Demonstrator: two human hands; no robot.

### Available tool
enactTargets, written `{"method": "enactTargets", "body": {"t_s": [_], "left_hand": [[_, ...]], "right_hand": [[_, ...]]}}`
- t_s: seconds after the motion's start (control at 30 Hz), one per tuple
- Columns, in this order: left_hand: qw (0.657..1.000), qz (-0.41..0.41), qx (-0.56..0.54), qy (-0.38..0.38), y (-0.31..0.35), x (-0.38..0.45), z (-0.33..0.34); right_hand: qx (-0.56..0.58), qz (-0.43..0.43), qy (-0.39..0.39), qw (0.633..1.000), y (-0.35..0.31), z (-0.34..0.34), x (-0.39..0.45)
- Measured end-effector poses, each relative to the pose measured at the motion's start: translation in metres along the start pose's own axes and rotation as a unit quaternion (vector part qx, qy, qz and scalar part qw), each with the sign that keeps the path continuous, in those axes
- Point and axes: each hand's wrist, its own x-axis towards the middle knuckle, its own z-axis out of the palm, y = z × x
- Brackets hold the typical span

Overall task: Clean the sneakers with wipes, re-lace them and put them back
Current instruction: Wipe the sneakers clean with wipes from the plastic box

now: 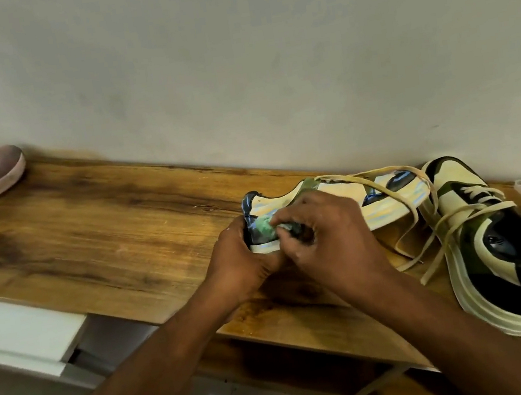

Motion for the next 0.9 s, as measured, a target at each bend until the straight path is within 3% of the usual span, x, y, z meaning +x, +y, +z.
{"method": "enactTargets", "body": {"t_s": [0.2,0.47,0.67,0.77,0.9], "left_hand": [[0.999,0.001,-0.032,-0.02,0.007,-0.004,0.001],[1.0,-0.006,-0.006,-0.002,0.001,0.002,-0.001],[0.999,0.0,-0.035,-0.025,0.01,-0.004,0.0],[1.0,-0.007,-0.019,-0.013,0.005,-0.001,0.0],[1.0,0.003,0.022,0.002,-0.001,0.003,-0.003]], "right_hand": [[-0.038,0.072,0.099,0.992,0.029,-0.025,0.007],[-0.004,-0.006,0.011,1.0,0.008,-0.004,0.001],[-0.042,0.07,0.097,0.992,0.042,-0.028,0.01],[-0.005,0.036,0.071,0.997,0.022,-0.012,0.001],[0.007,-0.029,-0.019,0.999,0.0,0.005,-0.006]]}}
